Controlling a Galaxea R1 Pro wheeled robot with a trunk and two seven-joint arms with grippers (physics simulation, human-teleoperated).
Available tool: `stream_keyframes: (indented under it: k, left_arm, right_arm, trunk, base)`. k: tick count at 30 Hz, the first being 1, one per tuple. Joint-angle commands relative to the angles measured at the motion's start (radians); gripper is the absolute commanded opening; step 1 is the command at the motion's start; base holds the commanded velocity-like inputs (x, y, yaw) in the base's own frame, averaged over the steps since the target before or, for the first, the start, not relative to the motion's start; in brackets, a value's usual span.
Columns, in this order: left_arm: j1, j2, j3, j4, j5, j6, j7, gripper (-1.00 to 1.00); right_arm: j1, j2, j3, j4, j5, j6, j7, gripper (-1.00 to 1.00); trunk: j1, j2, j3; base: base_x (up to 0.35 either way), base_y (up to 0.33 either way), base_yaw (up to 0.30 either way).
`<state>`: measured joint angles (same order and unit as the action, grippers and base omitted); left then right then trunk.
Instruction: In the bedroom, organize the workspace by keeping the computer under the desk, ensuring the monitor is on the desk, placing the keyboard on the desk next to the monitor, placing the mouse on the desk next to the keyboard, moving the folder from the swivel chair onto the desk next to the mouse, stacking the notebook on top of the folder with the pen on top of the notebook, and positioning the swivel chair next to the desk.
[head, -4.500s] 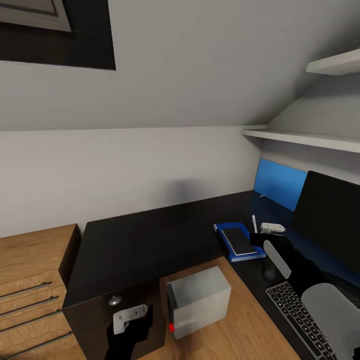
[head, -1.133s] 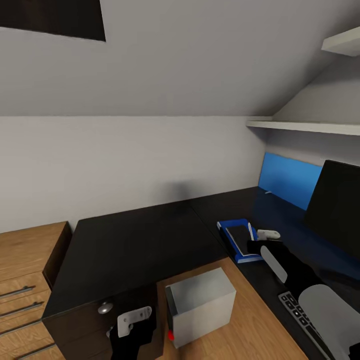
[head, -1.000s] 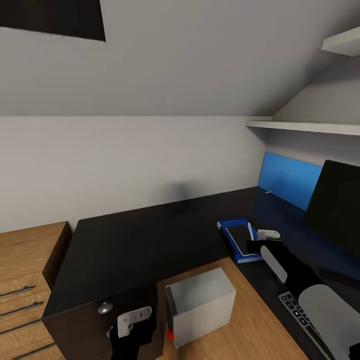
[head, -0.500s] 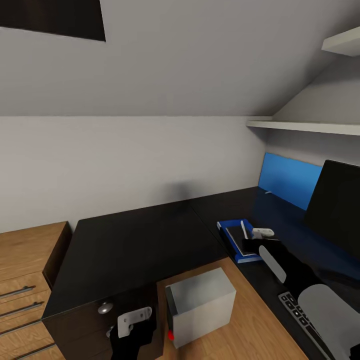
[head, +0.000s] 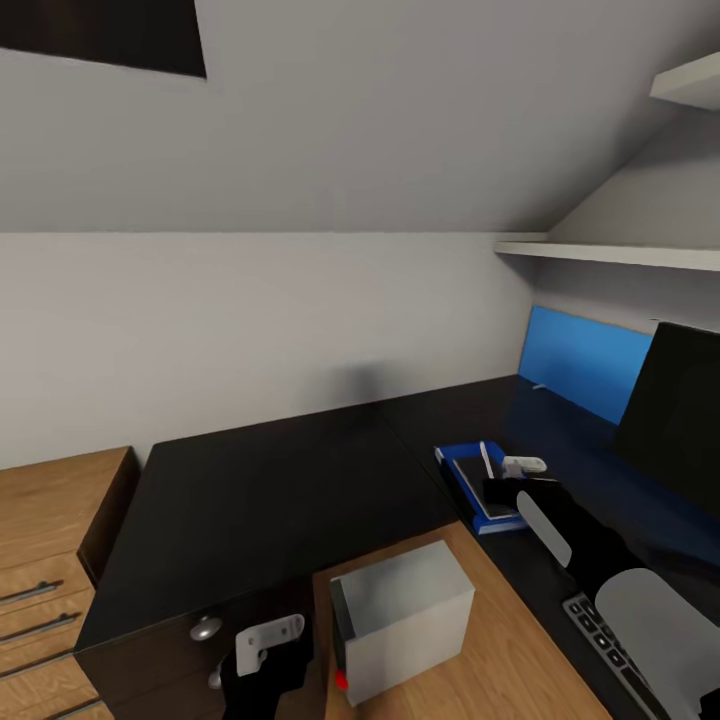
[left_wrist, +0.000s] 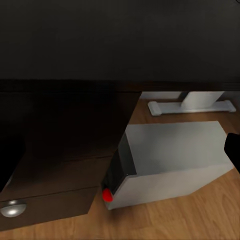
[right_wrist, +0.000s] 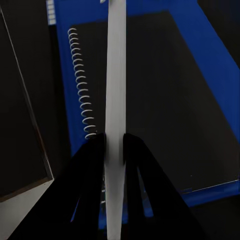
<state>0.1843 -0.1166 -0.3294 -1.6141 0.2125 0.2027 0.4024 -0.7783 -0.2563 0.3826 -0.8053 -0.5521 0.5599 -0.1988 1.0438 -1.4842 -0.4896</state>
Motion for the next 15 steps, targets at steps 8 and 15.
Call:
stream_keyframes:
  k: [8,15]
  left_arm:
    - [0.0,0.001,-0.002,-0.001,0.007,0.004,0.006,1.0]
    - [0.086,0.037,-0.004,-0.001,0.007,-0.004,0.005,1.0]
  right_arm:
    - [-0.001,-0.001,0.005,-0.002,-0.012,0.002,-0.01,-1.0]
    - [-0.001,-0.001,0.003,-0.002,-0.011,0.002,-0.01,-1.0]
  trunk:
    - [0.0,-0.001,-0.001]
    - [0.0,-0.001,-0.001]
  base:
    - [0.037,0.0,0.0]
    - [0.002,0.0,0.0]
